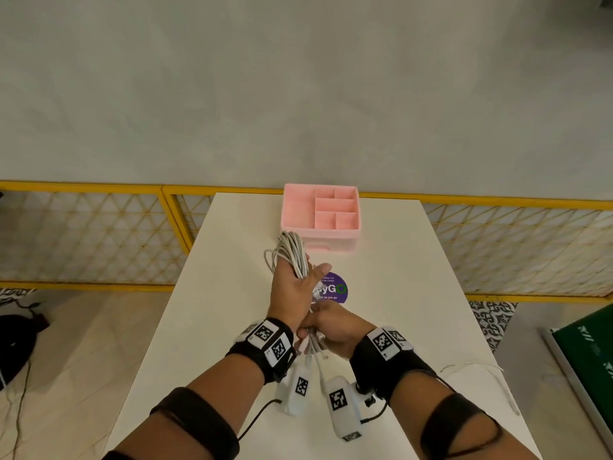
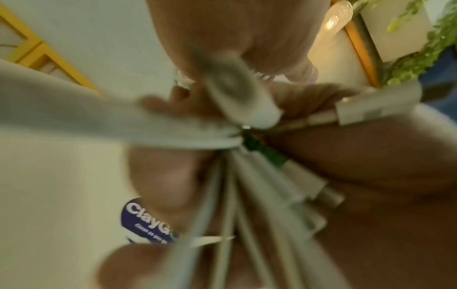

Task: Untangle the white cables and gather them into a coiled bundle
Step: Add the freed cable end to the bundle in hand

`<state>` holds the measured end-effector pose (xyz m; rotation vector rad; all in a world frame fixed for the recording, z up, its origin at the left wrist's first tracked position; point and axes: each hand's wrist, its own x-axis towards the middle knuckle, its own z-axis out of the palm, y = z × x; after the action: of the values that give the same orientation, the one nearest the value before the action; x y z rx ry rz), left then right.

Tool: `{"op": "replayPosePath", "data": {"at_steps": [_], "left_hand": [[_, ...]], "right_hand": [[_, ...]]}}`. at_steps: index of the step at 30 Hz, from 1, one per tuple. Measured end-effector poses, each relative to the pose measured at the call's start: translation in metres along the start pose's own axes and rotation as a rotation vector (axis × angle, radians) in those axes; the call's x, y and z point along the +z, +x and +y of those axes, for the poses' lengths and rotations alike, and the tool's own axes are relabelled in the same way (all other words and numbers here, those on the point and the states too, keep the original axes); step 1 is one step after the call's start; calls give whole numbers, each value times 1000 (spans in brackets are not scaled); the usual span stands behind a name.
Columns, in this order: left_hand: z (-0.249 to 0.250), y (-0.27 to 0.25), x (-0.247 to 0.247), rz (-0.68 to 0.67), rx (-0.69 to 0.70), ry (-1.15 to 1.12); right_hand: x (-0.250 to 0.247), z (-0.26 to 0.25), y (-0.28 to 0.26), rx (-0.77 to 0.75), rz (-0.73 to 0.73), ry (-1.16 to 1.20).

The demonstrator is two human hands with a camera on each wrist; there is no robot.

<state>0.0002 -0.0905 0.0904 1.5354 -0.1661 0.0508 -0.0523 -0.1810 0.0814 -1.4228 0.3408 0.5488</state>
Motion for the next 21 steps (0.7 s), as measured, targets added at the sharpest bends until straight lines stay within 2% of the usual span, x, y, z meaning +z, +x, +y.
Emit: {"op": "replayPosePath", "data": {"at_steps": [5, 9, 14, 21], "left_hand": [[-20, -2, -10, -93, -14, 153], [-25, 2, -19, -261, 18, 284], [-30, 3, -21, -353, 28, 382], [-38, -5, -25, -476, -1, 434]], "right_hand": [[-12, -11, -1, 134, 63, -233], [-22, -19, 1, 171, 95, -446], [-23, -30, -1, 211, 83, -680], [-20, -38, -17, 287, 32, -516]]}}
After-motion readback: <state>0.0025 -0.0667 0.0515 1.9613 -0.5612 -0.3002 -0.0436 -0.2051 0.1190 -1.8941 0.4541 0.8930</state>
